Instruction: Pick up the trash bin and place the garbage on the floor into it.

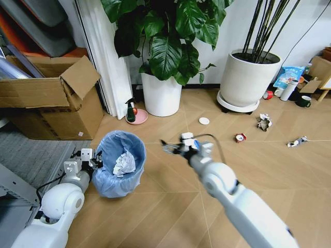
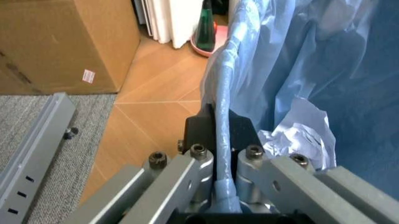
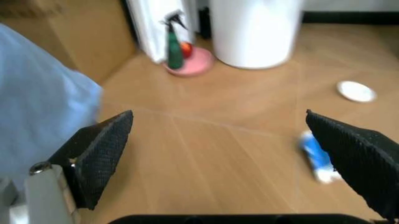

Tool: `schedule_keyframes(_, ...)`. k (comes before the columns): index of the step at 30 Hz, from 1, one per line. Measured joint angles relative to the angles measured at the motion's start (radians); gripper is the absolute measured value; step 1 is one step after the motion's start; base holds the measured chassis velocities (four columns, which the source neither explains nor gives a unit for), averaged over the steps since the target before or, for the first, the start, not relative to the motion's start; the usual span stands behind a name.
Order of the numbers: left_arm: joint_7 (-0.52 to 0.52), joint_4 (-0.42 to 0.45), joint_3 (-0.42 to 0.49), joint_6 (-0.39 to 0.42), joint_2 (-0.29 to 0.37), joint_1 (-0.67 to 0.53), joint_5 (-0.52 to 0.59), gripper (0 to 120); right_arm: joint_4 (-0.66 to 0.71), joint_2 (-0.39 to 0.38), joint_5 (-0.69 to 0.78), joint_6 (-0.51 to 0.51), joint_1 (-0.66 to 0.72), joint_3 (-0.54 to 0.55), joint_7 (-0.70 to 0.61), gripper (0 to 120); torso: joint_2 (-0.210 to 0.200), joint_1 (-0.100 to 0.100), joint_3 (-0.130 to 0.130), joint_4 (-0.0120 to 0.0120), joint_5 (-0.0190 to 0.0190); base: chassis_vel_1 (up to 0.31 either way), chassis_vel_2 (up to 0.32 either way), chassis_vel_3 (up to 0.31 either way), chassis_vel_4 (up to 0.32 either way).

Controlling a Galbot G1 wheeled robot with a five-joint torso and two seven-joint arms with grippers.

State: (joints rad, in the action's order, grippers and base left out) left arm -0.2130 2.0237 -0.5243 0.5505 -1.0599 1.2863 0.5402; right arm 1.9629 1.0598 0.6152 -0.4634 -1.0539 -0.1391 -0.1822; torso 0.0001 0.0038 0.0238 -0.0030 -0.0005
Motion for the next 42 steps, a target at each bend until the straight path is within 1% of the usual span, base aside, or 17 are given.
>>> schedule_keyframes(1,0.000,0.004,0.001,-0.001,-0.002,0.002,-0.003,0,0.005,-0.006,-0.013,0.000,-0.023,-0.025,0.012,100,0.000,0.000,0.000,0.0010,0.0004,0.000,0.000,0.000,0.000)
schedule_keyframes(3,0.000,0.011,0.003,-0.001,-0.004,0.006,-0.008,0,0.005,-0.014,-0.035,0.003,-0.068,-0.077,0.028,100,0.000,0.000,0.000,0.0006,0.0001,0.000,0.000,0.000,0.000)
schedule_keyframes(13,-0.003,0.032,0.009,-0.001,-0.009,0.018,-0.018,0,-0.004,-0.019,-0.077,0.023,-0.166,-0.177,0.065,100,0.000,0.000,0.000,0.0009,0.0000,-0.039,-0.041,0.033,0.028)
schedule_keyframes(22,-0.008,0.058,0.010,-0.001,-0.013,0.043,-0.024,0,-0.009,-0.008,-0.102,0.032,-0.199,-0.191,0.080,100,0.000,0.000,0.000,0.0005,-0.0002,-0.146,-0.128,0.123,0.132)
schedule_keyframes(27,-0.010,0.081,0.004,-0.001,-0.012,0.069,-0.025,0,-0.024,0.011,-0.121,0.044,-0.217,-0.194,0.090,100,0.000,0.000,0.000,0.0010,-0.0004,-0.114,-0.110,0.117,0.110)
schedule_keyframes(42,-0.009,0.092,0.004,-0.003,-0.014,0.080,-0.026,0,-0.077,0.051,-0.151,0.057,-0.246,-0.202,0.102,100,0.000,0.000,0.000,0.0008,-0.0002,-0.128,-0.127,0.134,0.129)
